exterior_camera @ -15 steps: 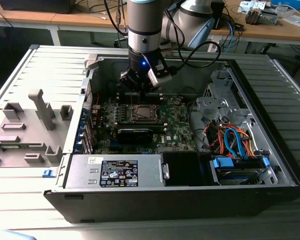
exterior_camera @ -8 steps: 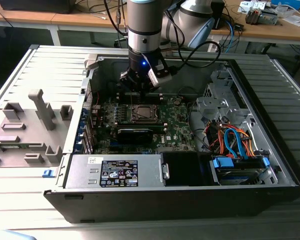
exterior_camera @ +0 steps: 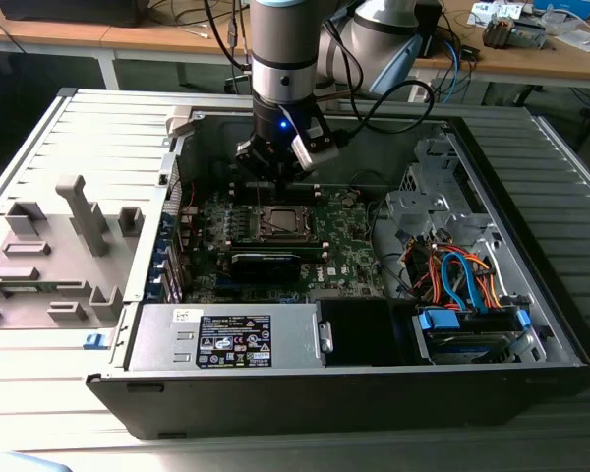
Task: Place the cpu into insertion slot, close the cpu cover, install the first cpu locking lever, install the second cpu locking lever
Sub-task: 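Install the first cpu locking lever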
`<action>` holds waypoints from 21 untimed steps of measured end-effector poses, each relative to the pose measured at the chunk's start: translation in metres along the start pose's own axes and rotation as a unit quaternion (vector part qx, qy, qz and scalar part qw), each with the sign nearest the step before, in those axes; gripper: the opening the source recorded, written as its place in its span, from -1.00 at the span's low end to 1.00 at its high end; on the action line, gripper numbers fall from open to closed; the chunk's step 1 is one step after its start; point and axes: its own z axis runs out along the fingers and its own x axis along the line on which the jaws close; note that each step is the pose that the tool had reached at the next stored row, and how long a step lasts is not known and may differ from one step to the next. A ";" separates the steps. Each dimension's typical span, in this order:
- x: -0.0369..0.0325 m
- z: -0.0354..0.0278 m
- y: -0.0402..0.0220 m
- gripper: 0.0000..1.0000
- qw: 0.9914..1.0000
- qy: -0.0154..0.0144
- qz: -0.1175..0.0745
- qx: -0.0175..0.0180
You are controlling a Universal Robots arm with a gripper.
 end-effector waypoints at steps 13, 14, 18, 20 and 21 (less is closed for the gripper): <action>0.0000 0.0000 0.0000 -0.79 1.000 0.000 -0.008 0.000; 0.0000 0.0000 0.0000 -0.79 1.000 0.000 -0.008 0.000; 0.0000 0.0000 0.0000 -0.79 1.000 0.000 -0.010 0.000; 0.0000 0.0000 0.0000 -0.79 1.000 0.000 -0.011 0.000; 0.0000 0.0000 0.0000 -0.79 1.000 0.000 -0.011 0.000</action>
